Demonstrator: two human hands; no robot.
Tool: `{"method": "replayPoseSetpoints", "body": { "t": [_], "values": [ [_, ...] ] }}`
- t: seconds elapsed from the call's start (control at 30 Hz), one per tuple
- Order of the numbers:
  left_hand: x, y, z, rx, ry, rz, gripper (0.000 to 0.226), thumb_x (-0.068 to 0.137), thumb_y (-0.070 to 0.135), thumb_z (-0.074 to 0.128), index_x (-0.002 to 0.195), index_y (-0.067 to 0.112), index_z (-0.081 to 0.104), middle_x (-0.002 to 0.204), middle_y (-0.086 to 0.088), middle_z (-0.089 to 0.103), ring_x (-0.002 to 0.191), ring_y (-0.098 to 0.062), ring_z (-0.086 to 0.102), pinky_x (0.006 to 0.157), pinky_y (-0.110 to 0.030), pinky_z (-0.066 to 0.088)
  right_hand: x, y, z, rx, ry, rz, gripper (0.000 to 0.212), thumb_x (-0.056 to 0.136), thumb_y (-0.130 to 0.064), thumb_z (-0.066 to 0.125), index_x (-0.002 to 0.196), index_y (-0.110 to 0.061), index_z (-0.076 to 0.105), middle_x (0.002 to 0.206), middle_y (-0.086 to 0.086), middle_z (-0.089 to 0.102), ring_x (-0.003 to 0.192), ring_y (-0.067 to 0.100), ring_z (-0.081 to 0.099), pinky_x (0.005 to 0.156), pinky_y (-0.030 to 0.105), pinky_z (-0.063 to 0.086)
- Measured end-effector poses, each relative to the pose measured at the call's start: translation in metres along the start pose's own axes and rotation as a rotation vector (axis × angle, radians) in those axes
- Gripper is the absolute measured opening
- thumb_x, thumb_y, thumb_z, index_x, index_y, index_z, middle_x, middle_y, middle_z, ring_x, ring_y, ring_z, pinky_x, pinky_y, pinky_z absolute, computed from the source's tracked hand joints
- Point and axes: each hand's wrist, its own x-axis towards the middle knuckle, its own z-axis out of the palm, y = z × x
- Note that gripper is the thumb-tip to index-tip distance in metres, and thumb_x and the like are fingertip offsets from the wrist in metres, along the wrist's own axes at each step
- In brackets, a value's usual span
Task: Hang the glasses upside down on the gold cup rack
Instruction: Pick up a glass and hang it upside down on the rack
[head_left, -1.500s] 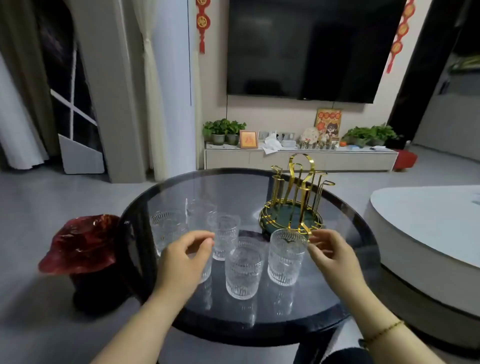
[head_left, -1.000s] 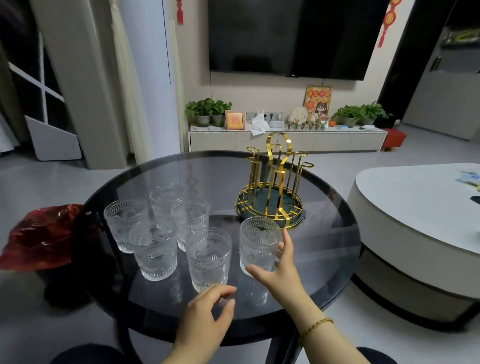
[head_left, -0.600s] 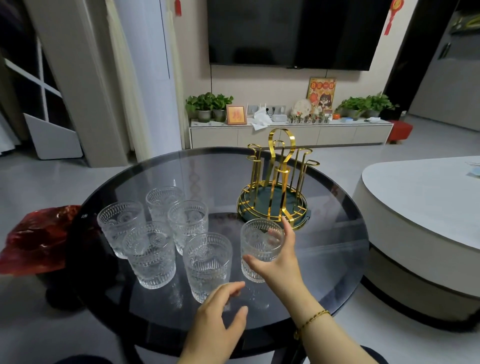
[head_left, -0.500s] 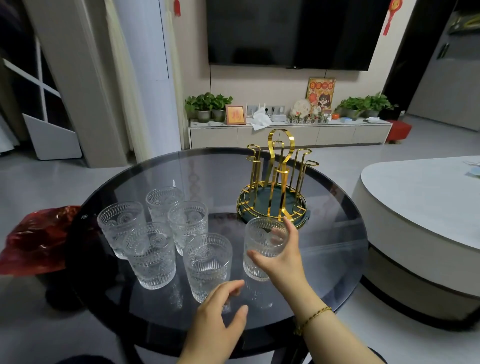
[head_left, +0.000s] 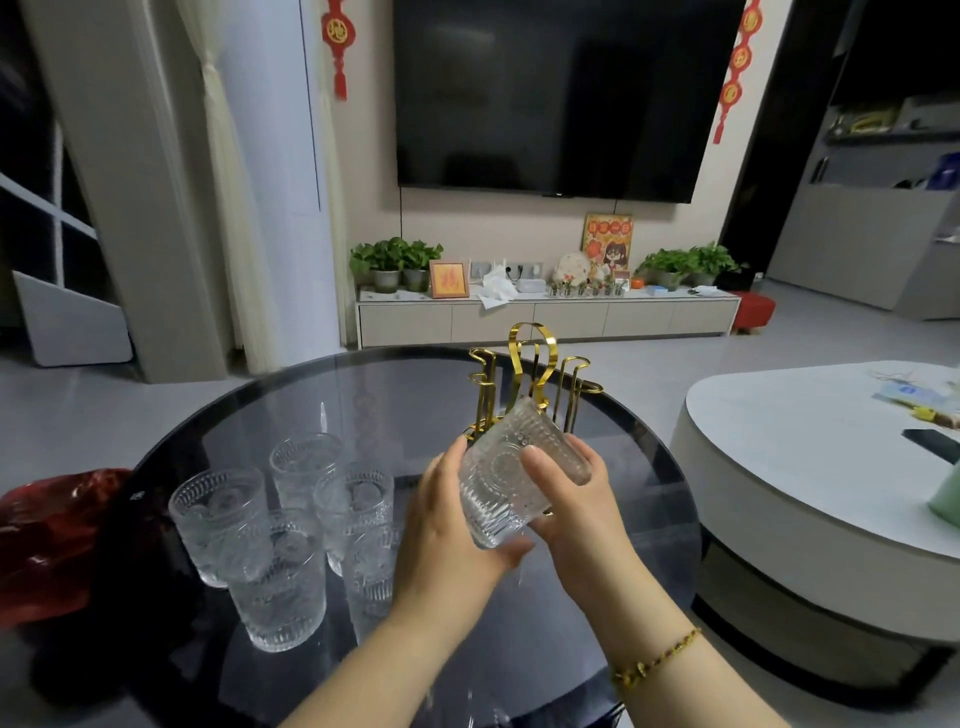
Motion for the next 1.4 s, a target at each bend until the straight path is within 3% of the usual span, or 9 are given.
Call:
{"method": "replayPoseSetpoints", "body": {
  "t": [0.13, 0.27, 0.5, 0.63, 0.73, 0.83, 0.97, 1.1, 1.4],
  "values": [
    [0.022, 0.000, -0.013, -0.081, -0.089, -0.038, 0.090, 0.055, 0.023, 0.080, 0.126, 0.037, 0.025, 0.117, 0.015, 0.035, 0.108, -0.006, 0.040, 0.082, -0.015, 0.033, 0.008, -0.004, 0.008, 0.046, -0.036, 0.022, 0.068, 0.070, -0.015, 0.067, 0.128, -0.008, 0.033, 0.125, 0.020, 0.052, 0.106, 0.032, 0.058, 0.087, 0.048, 0.051],
    [0.038, -0.006, -0.026, -0.208, -0.196, -0.073, 0.073, 0.055, 0.018, 0.081, 0.098, 0.048, 0.031, 0.109, 0.016, 0.045, 0.094, -0.006, 0.054, 0.071, -0.016, 0.043, 0.017, -0.004, 0.016, 0.118, -0.081, 0.082, 0.070, 0.069, -0.020, 0.065, 0.129, -0.006, 0.031, 0.129, 0.022, 0.049, 0.105, 0.034, 0.059, 0.091, 0.054, 0.048],
    [0.065, -0.023, -0.039, -0.339, -0.102, -0.112, 0.061, 0.050, 0.008, 0.082, 0.089, 0.038, 0.045, 0.099, 0.013, 0.057, 0.089, -0.001, 0.056, 0.057, -0.005, 0.045, 0.039, -0.001, 0.027, -0.020, -0.135, 0.087, 0.079, 0.065, -0.043, 0.064, 0.131, -0.015, 0.030, 0.129, 0.012, 0.048, 0.105, 0.023, 0.058, 0.097, 0.045, 0.046],
    [0.085, -0.028, -0.056, -0.280, -0.070, -0.098, 0.062, 0.052, 0.004, 0.081, 0.090, 0.038, 0.045, 0.097, 0.018, 0.053, 0.087, 0.004, 0.051, 0.057, 0.000, 0.042, 0.069, -0.012, 0.019, -0.318, 0.144, -0.194, 0.049, 0.083, -0.036, 0.051, 0.125, -0.017, 0.033, 0.126, 0.008, 0.048, 0.100, 0.011, 0.050, 0.084, 0.022, 0.043],
    [0.098, -0.033, -0.067, -0.217, -0.056, -0.107, 0.067, 0.052, 0.007, 0.082, 0.101, 0.033, 0.045, 0.099, 0.015, 0.054, 0.089, -0.001, 0.053, 0.066, -0.009, 0.042, 0.106, -0.023, 0.012, -0.476, 0.269, -0.293, 0.052, 0.085, -0.022, 0.054, 0.129, -0.015, 0.028, 0.138, 0.011, 0.035, 0.122, 0.022, 0.038, 0.102, 0.036, 0.038],
    [0.109, -0.038, -0.076, -0.156, -0.042, -0.123, 0.068, 0.052, 0.009, 0.083, 0.104, 0.033, 0.046, 0.109, 0.003, 0.054, 0.097, -0.015, 0.054, 0.082, -0.027, 0.041, 0.140, -0.033, 0.015, -0.568, 0.259, -0.252, 0.057, 0.088, -0.013, 0.049, 0.135, -0.016, 0.017, 0.140, 0.012, 0.032, 0.113, 0.023, 0.045, 0.089, 0.035, 0.044],
    [0.124, -0.042, -0.082, -0.070, -0.044, -0.112, 0.066, 0.051, 0.015, 0.083, 0.101, 0.037, 0.045, 0.110, 0.004, 0.053, 0.095, -0.013, 0.054, 0.076, -0.026, 0.042, 0.168, -0.032, 0.014, -0.617, 0.200, -0.166, 0.046, 0.091, -0.007, 0.038, 0.134, -0.015, 0.024, 0.091, 0.008, 0.052, 0.061, 0.012, 0.046, 0.049, 0.020, 0.037],
    [0.140, -0.041, -0.086, 0.005, -0.060, -0.124, 0.067, 0.050, 0.020, 0.084, 0.102, 0.037, 0.046, 0.112, 0.001, 0.055, 0.099, -0.021, 0.057, 0.086, -0.035, 0.045, 0.169, -0.026, 0.006, -0.698, 0.152, -0.233, 0.038, 0.092, -0.006, 0.032, 0.129, -0.014, 0.038, 0.094, 0.010, 0.050, 0.061, 0.009, 0.046, 0.047, 0.015, 0.037],
    [0.209, -0.011, -0.078, 0.322, -0.188, -0.006, 0.079, 0.050, 0.029, 0.082, 0.119, 0.024, 0.044, 0.127, -0.004, 0.052, 0.102, -0.020, 0.050, 0.082, -0.028, 0.036, 0.158, -0.023, -0.009, -0.756, 0.100, -0.340, 0.035, 0.092, -0.009, 0.037, 0.125, -0.015, 0.044, 0.090, 0.008, 0.053, 0.068, 0.016, 0.051, 0.057, 0.023, 0.042]
  ]
}}
